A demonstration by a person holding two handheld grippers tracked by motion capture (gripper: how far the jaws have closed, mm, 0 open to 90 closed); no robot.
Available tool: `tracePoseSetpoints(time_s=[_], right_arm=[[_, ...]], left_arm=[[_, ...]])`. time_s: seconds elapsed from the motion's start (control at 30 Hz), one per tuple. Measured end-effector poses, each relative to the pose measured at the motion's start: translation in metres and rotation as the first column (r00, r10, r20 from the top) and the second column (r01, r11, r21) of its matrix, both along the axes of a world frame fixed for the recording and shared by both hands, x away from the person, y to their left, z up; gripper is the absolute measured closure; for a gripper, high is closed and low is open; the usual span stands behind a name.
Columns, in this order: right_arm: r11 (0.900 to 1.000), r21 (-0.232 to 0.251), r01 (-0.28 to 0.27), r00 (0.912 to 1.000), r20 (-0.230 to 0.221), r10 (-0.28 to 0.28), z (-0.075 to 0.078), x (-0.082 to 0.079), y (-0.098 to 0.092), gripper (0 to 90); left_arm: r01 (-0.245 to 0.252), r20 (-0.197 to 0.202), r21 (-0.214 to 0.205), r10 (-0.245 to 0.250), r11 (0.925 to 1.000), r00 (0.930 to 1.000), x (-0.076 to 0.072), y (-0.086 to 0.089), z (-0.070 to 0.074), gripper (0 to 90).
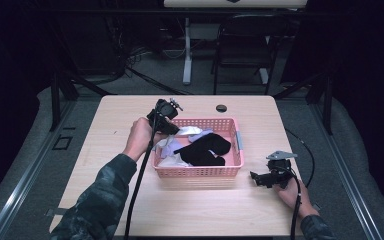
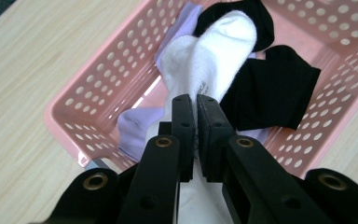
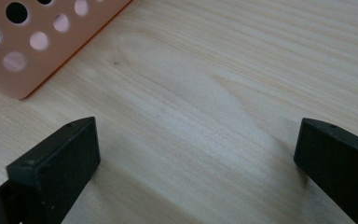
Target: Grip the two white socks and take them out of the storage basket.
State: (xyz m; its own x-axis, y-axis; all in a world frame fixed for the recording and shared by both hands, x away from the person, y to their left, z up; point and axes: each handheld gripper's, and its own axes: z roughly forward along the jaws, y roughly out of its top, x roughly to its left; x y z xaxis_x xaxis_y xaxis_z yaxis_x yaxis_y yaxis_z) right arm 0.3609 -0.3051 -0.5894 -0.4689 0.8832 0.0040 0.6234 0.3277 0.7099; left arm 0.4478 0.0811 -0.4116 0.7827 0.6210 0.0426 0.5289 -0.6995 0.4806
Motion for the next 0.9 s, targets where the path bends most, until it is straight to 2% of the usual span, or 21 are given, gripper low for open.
tracePoseSetpoints(time_s=[0.1,0.47,0.8,0.9], right_arm=[[1.0000,0.000,0.000,1.0000,0.000,0.000,0.000,0.000,0.000,0.0],[1.0000,0.000,0.000,1.0000,0.000,0.000,0.000,0.000,0.000,0.0],[1.0000,-0.001,0.000,1.0000,0.000,0.000,0.000,0.000,0.000,0.0],[1.0000,-0.001,0.000,1.0000,0.000,0.000,0.000,0.000,0.000,0.0]], left_arm=[[-0.008,0.021,-0.017,0.009,0.9998,0.9997,-0.002,0.002,0.008,86.4],[-0.031,0.052,-0.042,0.033,0.9986,0.9981,-0.001,0.016,0.029,86.4],[-0.071,0.073,-0.061,0.076,0.9956,0.9944,-0.003,0.041,0.041,86.4],[-0.093,0.086,-0.069,0.098,0.9933,0.9915,-0.005,0.054,0.046,86.4]])
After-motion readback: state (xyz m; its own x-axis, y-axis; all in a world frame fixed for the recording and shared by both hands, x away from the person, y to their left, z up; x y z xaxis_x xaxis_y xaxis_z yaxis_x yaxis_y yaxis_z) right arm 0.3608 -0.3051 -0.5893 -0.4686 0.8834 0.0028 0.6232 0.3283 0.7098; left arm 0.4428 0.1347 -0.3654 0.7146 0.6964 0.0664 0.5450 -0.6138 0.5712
